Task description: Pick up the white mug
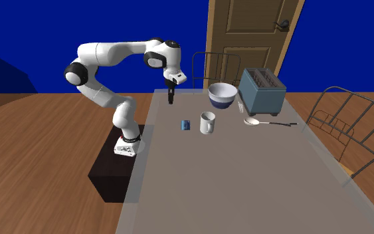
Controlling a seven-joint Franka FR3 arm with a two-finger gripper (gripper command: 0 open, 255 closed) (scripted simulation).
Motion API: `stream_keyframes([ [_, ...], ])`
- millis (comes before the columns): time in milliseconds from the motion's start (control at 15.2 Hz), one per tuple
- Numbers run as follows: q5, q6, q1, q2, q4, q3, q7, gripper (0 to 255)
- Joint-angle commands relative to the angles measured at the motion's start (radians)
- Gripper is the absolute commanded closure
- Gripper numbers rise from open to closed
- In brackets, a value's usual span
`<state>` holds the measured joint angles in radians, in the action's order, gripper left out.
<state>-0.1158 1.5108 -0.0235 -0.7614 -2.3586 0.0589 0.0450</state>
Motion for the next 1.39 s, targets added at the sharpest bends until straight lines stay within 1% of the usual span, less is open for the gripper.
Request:
stream_keyframes([
  [0,0.0,0.0,0.0,0.0,0.0,0.0,0.0,0],
  [264,0.067,0.027,-0.001,0.154,0.105,0.036,0.092,0],
  [594,0.135,0.046,-0.004,0.349,0.261,0.071,0.198,0],
  [1188,0.218,0.032,-0.001,0.694,0.605,0.105,0.368,0],
  [1320,0.218,0.059,-0.001,0.691,0.575,0.105,0.365,0],
])
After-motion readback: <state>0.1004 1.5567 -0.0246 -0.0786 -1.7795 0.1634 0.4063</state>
